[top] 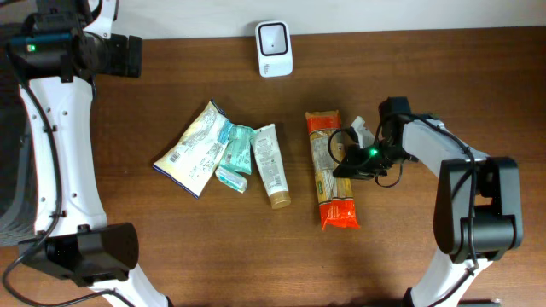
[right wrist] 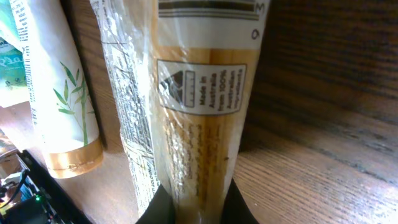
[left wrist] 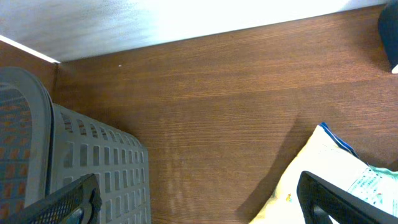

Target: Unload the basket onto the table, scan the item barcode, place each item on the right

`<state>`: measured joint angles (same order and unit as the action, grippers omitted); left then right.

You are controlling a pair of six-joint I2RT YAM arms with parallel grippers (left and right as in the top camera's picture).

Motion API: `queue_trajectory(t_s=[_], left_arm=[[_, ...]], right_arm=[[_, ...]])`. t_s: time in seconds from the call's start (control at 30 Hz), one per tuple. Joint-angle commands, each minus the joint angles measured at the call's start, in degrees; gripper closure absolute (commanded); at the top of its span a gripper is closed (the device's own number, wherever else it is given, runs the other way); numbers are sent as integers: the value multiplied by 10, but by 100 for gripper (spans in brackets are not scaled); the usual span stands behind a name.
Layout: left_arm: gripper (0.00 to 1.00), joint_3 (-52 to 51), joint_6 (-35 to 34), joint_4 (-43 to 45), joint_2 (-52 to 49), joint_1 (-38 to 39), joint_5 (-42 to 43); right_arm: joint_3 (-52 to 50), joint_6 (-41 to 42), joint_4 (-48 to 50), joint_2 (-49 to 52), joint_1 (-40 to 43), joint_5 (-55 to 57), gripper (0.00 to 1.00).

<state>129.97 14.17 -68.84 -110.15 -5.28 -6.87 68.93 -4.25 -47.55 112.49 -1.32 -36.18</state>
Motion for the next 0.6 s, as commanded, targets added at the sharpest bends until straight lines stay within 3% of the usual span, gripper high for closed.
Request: queue_trajectory(t_s=[0.0, 0.2, 0.27, 0.3, 0.37, 0.4, 0.43, 0.57], left_arm=[[1, 4, 9, 1, 2, -1, 2], [1, 4, 9, 1, 2, -1, 2], [1, 4, 9, 1, 2, -1, 2], [1, 4, 9, 1, 2, -1, 2], [1, 4, 9, 1, 2, -1, 2], [1, 4, 9, 1, 2, -1, 2], [1, 4, 9, 1, 2, -1, 2], [1, 4, 9, 1, 2, -1, 2]], right_arm=[[34, 5, -31, -24, -5, 44, 96], [42, 92, -101, -138, -19, 265, 96], [55, 149, -133, -150, -77, 410, 96], [77, 214, -165, -150, -132, 534, 96], [86, 228, -160, -145, -209, 586, 96], [85, 228, -146, -114, -259, 588, 90], [85, 228, -140, -61, -300, 588, 60], [88, 228, -135, -24, -360, 516, 55]])
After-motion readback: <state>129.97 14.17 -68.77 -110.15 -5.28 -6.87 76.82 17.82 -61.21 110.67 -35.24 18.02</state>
